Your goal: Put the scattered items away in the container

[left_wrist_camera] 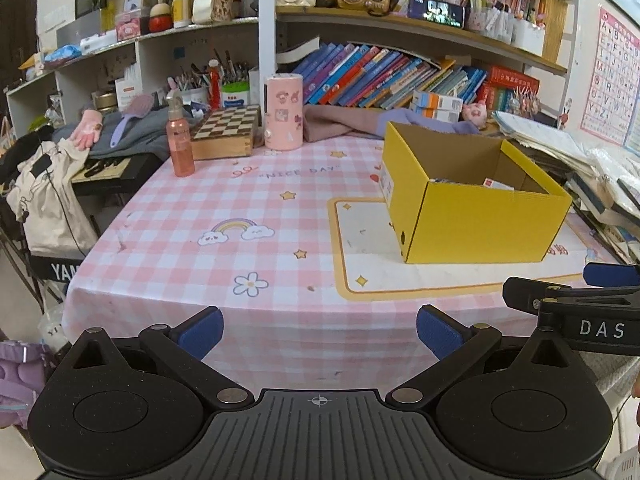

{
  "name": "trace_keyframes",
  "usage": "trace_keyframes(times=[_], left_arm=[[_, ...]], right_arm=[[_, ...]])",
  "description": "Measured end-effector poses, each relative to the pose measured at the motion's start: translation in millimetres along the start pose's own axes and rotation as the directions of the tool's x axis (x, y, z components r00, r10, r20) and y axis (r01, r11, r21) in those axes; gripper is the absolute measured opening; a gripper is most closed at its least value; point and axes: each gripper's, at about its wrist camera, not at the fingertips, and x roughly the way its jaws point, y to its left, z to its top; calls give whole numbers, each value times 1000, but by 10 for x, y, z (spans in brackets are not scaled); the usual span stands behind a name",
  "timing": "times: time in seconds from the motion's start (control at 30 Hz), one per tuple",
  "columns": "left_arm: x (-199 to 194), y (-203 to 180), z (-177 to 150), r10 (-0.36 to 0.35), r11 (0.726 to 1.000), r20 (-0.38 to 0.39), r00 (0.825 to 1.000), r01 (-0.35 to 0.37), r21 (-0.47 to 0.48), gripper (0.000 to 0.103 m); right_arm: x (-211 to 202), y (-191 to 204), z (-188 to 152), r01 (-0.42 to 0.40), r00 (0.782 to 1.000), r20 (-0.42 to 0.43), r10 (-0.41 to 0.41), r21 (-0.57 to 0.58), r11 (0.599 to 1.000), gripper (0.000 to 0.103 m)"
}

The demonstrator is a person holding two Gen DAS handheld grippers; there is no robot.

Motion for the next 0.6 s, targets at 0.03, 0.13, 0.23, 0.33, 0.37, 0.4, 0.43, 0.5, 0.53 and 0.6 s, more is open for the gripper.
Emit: trace_keyframes(times=[0.03,0.13,0.23,0.33,0.37,0.4,0.43,0.5,0.53,0.6], left_arm=[[9,-4,-3,1,1000,-5,1000,-1,0,103],[32,-11,-9,3,1000,-16,1000,-3,1,103],[43,-20,-14,2,1000,-23,1000,-2,0,103],[56,-24,-15,-2,1000,-29,1000,2,-2,103],[60,-22,-15,-2,1000,-31,1000,2,-3,103],[65,-21,-14,-1,1000,-33,999,1,-4,103],[68,-20,-14,0,1000,-35,999,0,-5,103],[74,-22,-13,3,1000,-38,999,-3,-6,103],[78,-23,-12,4,1000,-40,999,-4,-6,103],[84,-20,-12,6,1000,-43,999,-6,-5,103]], right_arm=[[6,-8,-4,4,1000,-4,-4,2,1000,100],[21,-29,-16,13,1000,-18,-13,10,1000,101],[36,-38,-29,18,999,-31,-17,12,1000,101],[43,-39,-38,18,999,-37,-18,11,1000,101],[46,-39,-41,17,999,-39,-17,10,1000,101],[48,-37,-40,17,999,-41,-16,9,1000,101],[51,-37,-40,17,999,-43,-16,9,1000,101],[60,-37,-37,16,999,-47,-15,9,1000,102],[62,-38,-35,15,999,-47,-15,9,1000,102],[67,-38,-37,16,999,-49,-15,9,1000,102]])
